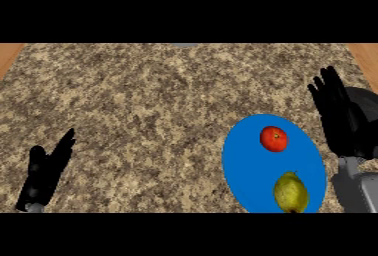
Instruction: Pick the tomato from the plate and place it in the pan
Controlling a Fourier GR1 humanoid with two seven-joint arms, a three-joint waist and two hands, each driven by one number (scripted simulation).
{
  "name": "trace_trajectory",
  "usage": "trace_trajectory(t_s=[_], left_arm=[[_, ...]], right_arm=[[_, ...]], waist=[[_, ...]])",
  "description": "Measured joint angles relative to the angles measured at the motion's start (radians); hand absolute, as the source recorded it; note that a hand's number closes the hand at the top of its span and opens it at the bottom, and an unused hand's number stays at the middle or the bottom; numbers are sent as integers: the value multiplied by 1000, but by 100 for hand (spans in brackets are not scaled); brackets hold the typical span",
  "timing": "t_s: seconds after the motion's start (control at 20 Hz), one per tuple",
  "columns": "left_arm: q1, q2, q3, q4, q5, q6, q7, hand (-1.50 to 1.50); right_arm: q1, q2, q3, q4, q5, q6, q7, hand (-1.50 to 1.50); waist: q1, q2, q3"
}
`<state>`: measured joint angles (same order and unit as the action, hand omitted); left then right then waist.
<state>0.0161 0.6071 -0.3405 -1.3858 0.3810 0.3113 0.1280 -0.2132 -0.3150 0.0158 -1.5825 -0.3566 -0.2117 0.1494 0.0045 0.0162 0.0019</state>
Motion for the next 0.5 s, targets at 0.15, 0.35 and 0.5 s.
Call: trace_trajectory(t_s=[0.15,0.35,0.5], left_arm=[[37,-3,-11,-85,20,-26,9,0],[-38,-80,-32,-140,54,-64,-18,0],[-70,-142,-52,-169,85,-85,-27,0]], right_arm=[[-55,-40,55,25,83,24,-1,150],[-156,-187,165,49,274,95,3,150],[-194,-283,229,79,480,64,-43,-150]], waist=[[16,-14,9],[30,-12,-15],[28,-9,-13]])
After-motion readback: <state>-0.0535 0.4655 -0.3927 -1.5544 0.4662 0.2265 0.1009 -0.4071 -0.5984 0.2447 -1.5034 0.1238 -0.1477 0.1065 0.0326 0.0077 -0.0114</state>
